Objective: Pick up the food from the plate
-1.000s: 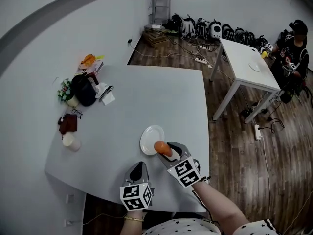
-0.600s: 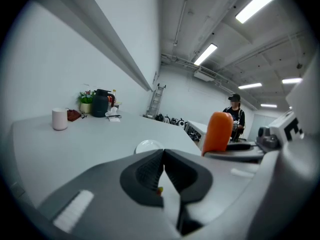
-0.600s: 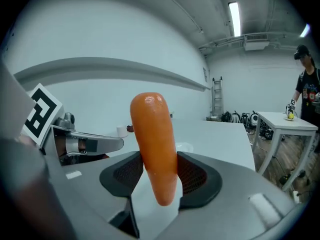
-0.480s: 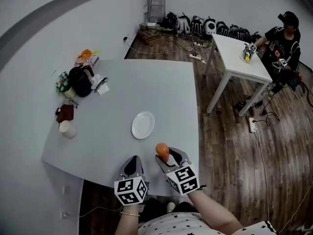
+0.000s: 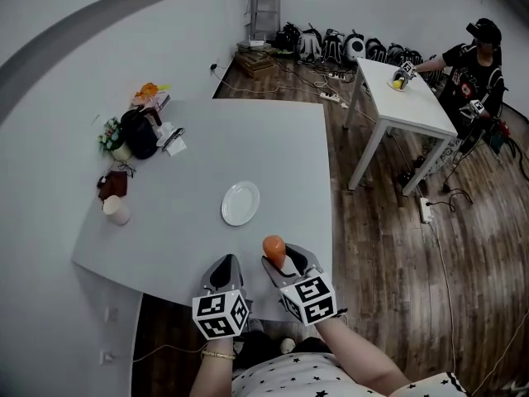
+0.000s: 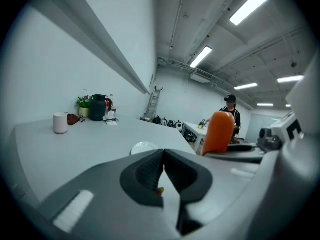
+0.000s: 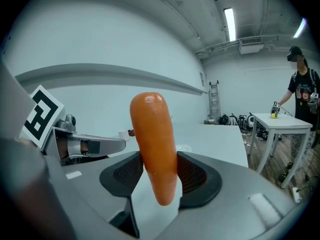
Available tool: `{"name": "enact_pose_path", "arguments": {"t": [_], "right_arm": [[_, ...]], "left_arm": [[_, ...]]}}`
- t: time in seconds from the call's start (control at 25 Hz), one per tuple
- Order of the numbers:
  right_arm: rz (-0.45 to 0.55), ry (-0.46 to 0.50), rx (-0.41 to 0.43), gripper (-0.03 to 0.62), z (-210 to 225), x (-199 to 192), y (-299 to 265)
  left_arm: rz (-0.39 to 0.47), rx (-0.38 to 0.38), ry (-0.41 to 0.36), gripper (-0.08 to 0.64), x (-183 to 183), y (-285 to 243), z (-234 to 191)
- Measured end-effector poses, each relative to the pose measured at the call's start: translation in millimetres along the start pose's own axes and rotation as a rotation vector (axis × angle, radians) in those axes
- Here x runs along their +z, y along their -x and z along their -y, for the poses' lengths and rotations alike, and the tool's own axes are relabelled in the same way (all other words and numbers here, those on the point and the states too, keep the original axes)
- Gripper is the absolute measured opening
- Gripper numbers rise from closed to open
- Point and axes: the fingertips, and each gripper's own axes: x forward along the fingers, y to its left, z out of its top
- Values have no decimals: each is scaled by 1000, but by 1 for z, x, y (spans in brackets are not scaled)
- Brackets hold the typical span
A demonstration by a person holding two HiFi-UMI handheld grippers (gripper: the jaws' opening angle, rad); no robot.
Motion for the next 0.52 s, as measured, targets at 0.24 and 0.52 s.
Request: {"name": "enact_pose_path", "arguments": {"t": [0.24,0.52], "right_arm": [[14,10,6,212,-6,3,6],[17,20,17,212,-11,6,16]], "left_arm": [[-2,-4,1,8,-1,5,3],[-3,-1,8,8,-3,12,8]]}}
